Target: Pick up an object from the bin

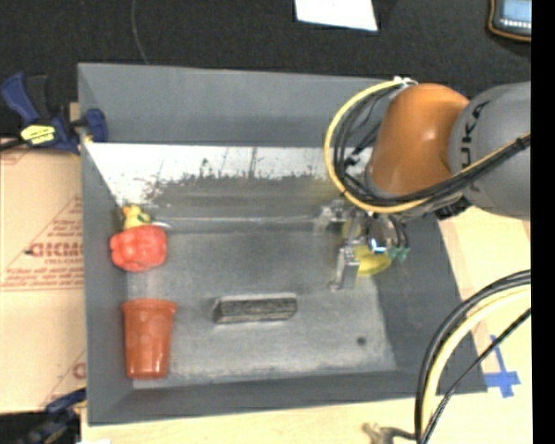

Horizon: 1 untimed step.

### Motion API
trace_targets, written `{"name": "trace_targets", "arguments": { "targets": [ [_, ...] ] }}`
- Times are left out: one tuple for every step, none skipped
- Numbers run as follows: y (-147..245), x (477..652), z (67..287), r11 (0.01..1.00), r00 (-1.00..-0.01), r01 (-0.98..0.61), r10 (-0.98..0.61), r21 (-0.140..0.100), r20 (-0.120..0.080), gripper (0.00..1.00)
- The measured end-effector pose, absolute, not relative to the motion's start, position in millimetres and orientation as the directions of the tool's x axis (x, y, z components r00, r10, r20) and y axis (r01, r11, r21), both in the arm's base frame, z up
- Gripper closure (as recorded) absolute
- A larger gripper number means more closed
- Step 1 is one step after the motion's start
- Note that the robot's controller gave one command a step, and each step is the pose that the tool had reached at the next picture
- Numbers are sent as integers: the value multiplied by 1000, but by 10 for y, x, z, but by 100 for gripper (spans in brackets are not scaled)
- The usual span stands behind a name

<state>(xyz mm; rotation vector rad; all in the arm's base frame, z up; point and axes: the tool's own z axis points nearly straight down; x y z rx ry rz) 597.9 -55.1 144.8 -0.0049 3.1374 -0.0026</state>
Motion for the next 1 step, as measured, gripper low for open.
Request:
{"name": "trace_targets", "arguments": {
  "targets": [
    [-552,5977,1447,1000,-1000,-3,-3,-2,-4,0]
  ]
}}
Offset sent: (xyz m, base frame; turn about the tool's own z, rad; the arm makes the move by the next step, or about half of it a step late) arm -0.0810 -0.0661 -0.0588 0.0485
